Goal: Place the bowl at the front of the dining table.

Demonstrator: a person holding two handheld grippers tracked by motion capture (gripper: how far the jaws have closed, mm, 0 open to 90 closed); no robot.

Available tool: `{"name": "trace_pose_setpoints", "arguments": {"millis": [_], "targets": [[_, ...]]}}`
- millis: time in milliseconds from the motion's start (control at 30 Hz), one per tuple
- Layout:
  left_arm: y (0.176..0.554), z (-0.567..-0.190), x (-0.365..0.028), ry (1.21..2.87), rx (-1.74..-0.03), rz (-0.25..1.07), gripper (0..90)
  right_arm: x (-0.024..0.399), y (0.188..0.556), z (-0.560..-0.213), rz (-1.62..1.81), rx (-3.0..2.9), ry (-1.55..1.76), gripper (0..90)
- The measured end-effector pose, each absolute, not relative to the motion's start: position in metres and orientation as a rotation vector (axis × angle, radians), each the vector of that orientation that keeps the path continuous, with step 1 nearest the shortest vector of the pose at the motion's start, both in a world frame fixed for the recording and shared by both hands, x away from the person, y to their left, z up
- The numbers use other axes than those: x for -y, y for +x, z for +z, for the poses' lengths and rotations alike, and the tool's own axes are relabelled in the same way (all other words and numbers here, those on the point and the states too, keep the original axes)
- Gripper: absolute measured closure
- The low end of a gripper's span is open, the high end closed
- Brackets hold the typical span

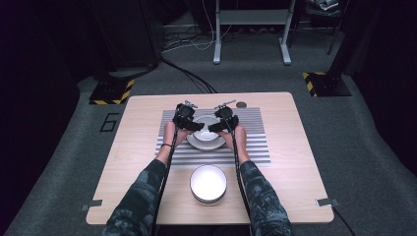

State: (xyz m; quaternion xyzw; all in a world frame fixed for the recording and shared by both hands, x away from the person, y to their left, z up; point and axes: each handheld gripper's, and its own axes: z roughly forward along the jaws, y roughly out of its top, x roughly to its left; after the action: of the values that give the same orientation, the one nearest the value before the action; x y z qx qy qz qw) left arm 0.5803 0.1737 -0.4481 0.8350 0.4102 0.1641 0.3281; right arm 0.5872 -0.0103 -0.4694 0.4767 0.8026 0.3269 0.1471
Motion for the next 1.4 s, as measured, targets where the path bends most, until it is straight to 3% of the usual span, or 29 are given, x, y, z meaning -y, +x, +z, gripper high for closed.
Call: {"name": "trace_pose_setpoints", "arguments": {"millis": [267,900,1400], "targets": [[0.572,-0.439,-0.181,2.173,-1.064,0.407,15.1,0.014,0.582,-0.462,0.947,-2.354,1.353,0.2],[0.545,-0.424,-0.198,2.190,-1.006,0.438,6.6,0.023,0.548,-0.433,1.018,-2.373,1.213,0.0],[0.525,-0.424,-0.215,2.239,-0.978,0.416,0.9,0.055,0.511,-0.428,1.099,-2.360,1.177,0.0]]}}
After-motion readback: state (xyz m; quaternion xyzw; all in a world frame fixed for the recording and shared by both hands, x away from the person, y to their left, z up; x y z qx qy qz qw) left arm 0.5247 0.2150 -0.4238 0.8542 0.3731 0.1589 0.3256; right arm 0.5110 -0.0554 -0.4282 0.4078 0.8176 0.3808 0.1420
